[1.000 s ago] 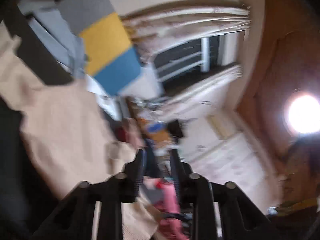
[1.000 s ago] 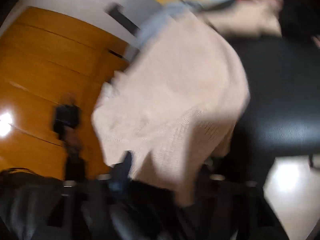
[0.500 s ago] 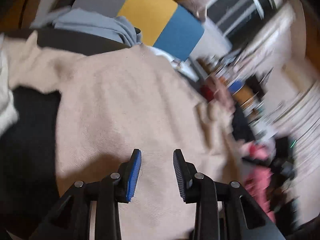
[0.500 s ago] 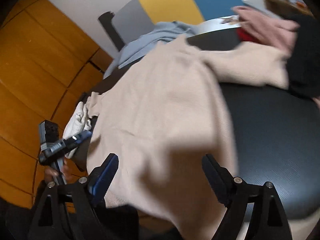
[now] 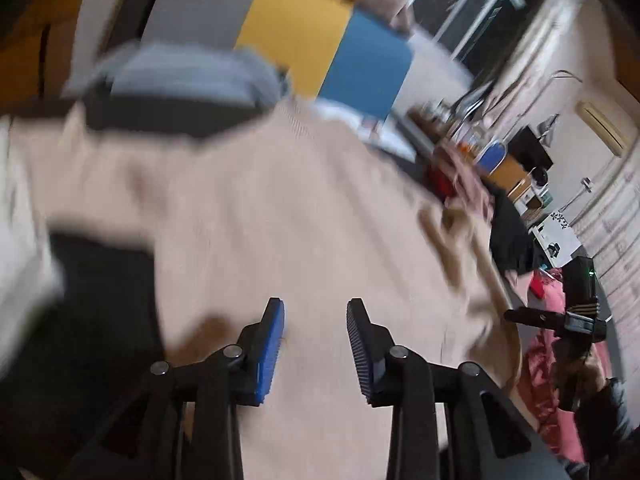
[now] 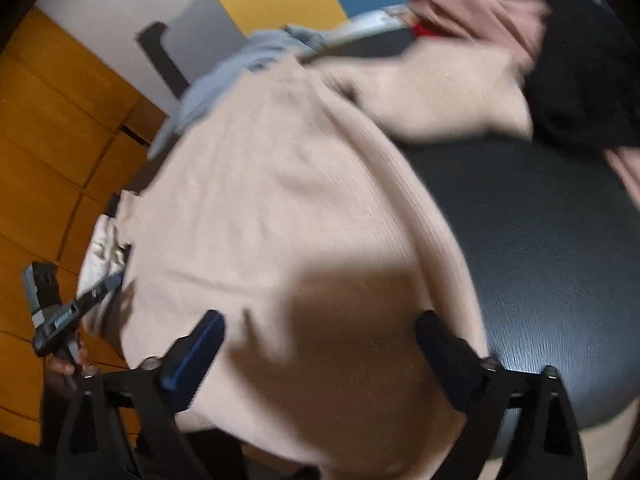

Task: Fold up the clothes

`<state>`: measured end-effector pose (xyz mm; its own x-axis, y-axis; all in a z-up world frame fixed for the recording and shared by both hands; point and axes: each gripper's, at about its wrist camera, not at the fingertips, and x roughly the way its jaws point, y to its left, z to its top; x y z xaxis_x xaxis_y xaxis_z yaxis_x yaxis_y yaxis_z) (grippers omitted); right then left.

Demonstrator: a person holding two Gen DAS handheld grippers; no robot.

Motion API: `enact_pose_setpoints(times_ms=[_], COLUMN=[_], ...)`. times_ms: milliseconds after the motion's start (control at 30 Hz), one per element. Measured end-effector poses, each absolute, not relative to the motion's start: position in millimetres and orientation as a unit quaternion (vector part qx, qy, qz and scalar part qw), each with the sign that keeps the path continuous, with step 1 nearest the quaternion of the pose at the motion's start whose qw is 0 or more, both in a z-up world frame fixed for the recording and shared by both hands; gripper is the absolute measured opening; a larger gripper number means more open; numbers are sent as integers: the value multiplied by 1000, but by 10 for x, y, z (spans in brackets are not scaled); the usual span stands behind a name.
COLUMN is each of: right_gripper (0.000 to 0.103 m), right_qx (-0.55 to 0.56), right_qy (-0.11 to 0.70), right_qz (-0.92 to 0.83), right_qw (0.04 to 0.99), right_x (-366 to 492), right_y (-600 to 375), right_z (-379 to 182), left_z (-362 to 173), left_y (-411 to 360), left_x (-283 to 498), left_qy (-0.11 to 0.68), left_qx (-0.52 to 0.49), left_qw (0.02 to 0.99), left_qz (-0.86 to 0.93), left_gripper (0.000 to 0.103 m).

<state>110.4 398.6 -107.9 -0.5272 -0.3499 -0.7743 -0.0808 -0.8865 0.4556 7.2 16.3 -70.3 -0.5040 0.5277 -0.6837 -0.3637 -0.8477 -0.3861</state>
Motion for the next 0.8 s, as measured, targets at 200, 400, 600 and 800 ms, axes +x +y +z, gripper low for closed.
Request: enact_pose_setpoints(times_ms=[200,400,600,800], right_gripper=[103,103,103,103], right_qx=[388,398,449,441], right_qy=[-154,-116,-145,-130], right_qz=[-897,-900,-881,-888], right_qw=[144,136,38,3], right_x=[319,-707,-1339,-1703], right_y=[3496,3159,3295,3052], right_z=[-660,-922,-1478,-1494], left_z=[-660,-1065,-1375,-1400], left_y=[345,554,414,259], left_x=[-663,-1177,-1474,-1839], left_qy=[-76,-81,-114,-89], left_qx=[-400,-419,-428,-423], left_qw=[226,199,190,149], left_qz=[885,882,876,889], left_gripper=[36,36,35,29])
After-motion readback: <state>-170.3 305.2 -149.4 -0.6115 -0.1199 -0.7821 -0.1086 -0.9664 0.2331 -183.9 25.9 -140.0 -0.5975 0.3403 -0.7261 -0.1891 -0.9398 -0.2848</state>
